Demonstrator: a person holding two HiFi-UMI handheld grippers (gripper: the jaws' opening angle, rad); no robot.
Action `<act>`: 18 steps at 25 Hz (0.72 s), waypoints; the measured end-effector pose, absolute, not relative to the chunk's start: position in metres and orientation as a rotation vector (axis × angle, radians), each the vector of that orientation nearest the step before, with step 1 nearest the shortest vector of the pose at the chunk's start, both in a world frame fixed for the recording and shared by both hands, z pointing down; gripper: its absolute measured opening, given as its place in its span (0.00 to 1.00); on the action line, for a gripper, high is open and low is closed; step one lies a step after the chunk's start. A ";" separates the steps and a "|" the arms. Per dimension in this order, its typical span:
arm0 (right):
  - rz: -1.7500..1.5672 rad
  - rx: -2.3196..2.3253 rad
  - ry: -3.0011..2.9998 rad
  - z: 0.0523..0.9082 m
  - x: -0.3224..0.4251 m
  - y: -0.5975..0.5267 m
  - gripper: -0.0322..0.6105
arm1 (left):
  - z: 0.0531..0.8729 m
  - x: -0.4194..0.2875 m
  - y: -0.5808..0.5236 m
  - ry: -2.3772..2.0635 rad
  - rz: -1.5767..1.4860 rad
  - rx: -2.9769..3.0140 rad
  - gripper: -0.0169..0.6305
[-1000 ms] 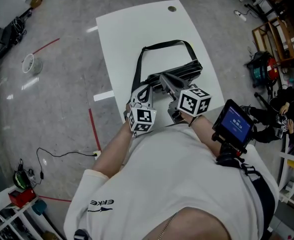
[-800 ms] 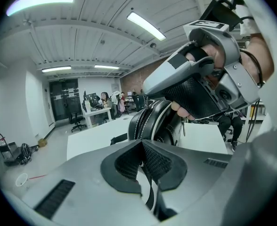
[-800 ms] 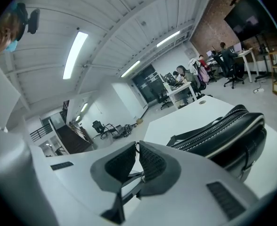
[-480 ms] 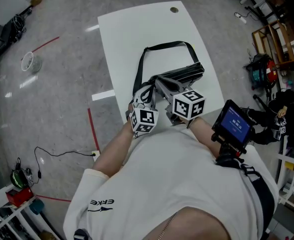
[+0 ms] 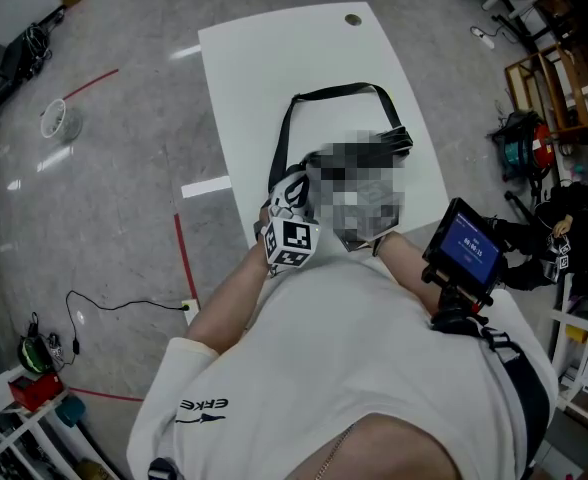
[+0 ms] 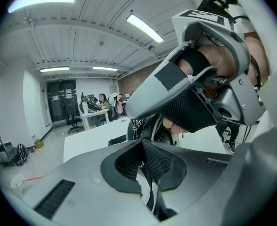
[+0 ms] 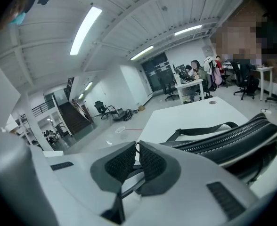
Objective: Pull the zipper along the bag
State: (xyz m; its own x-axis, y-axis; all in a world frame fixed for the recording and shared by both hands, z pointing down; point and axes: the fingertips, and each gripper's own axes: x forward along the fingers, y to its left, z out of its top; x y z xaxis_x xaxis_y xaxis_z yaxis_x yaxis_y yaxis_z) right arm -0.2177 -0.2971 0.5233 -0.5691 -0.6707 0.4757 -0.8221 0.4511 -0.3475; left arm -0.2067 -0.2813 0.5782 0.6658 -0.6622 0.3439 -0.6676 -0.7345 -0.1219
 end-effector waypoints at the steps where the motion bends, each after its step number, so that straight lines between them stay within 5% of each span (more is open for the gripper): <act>1: 0.794 1.277 -2.427 0.524 -0.219 -0.296 0.08 | 0.578 -0.207 -0.281 -1.138 0.577 2.855 0.03; 18: 0.748 1.257 -2.372 0.529 -0.226 -0.300 0.08 | 0.578 -0.212 -0.281 -1.105 0.551 2.868 0.03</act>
